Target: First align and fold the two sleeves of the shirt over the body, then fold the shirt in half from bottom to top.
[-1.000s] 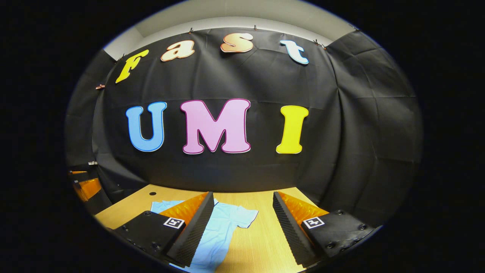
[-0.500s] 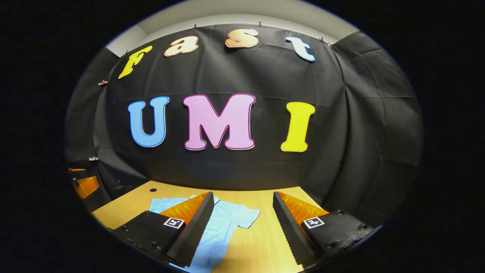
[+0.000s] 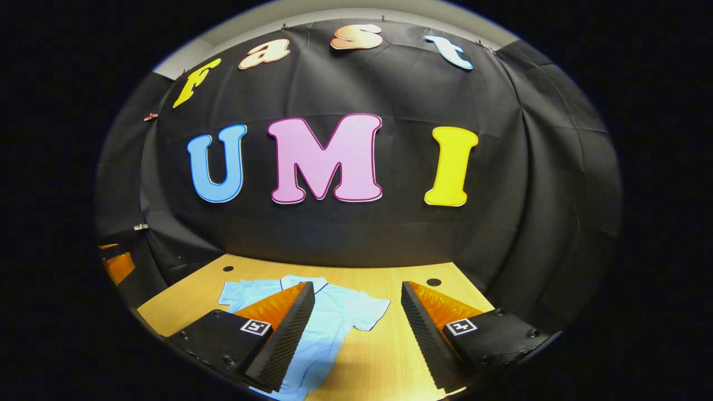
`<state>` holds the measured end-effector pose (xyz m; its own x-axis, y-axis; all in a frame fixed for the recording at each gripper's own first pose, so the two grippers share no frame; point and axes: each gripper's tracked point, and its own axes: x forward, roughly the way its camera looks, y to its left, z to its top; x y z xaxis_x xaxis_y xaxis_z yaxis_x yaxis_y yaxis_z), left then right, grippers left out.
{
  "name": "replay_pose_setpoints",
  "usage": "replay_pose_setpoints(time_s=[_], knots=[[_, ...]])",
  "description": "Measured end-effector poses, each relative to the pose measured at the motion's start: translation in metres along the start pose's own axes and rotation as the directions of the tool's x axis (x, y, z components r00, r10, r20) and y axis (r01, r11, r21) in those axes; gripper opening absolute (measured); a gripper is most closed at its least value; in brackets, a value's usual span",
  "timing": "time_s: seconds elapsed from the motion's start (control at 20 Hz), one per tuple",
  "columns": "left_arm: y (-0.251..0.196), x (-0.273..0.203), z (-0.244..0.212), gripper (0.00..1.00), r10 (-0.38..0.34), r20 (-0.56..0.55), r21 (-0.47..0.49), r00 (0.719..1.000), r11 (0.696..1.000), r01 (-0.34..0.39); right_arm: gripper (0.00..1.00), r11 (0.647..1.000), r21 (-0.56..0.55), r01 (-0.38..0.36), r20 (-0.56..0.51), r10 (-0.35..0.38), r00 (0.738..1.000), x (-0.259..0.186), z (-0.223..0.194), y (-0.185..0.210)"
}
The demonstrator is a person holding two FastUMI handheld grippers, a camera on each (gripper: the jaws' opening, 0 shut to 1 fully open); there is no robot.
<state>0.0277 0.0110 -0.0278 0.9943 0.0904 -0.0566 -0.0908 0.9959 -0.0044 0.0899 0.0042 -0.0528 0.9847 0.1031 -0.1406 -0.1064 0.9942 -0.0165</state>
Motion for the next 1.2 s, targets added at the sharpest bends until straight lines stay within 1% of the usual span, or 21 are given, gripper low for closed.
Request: replay_pose_setpoints(time_s=[0.1,0.2,0.45,0.6,0.75,0.9,1.05,1.2], knots=[[0.002,0.002,-0.006,0.97,0.015,-0.012,-0.002,1.000,1.000,-0.015,0.98,1.000,-0.004,-0.007,-0.010,0.007,1.000,0.016,-0.005,-0.003],[0.007,0.006,-0.010,0.97,0.048,-0.019,0.004,0.999,0.999,-0.048,0.97,1.000,-0.008,-0.026,-0.043,0.026,0.999,0.030,-0.016,-0.006],[0.008,0.018,-0.022,0.97,0.087,-0.044,0.009,0.995,0.996,-0.087,0.97,1.000,-0.002,-0.022,-0.095,0.022,0.995,0.074,-0.036,-0.021],[0.010,0.025,-0.028,0.97,0.109,-0.062,0.017,0.992,0.994,-0.108,0.97,0.999,-0.025,-0.026,-0.130,0.022,0.991,0.101,-0.049,-0.027],[0.014,0.033,-0.036,0.97,0.141,-0.086,0.020,0.986,0.990,-0.139,0.97,0.999,-0.016,-0.051,-0.197,0.047,0.979,0.126,-0.072,-0.027],[0.011,0.038,-0.042,0.97,0.160,-0.106,0.014,0.981,0.987,-0.159,0.98,0.999,-0.007,-0.050,-0.219,0.047,0.975,0.150,-0.082,-0.028],[0.008,0.043,-0.050,0.97,0.171,-0.127,0.028,0.977,0.985,-0.168,0.98,0.998,-0.025,-0.058,-0.255,0.049,0.966,0.182,-0.099,-0.033],[0.006,0.047,-0.057,0.97,0.173,-0.148,0.040,0.974,0.985,-0.169,0.97,0.999,-0.006,-0.052,-0.331,0.047,0.943,0.211,-0.128,-0.039]])
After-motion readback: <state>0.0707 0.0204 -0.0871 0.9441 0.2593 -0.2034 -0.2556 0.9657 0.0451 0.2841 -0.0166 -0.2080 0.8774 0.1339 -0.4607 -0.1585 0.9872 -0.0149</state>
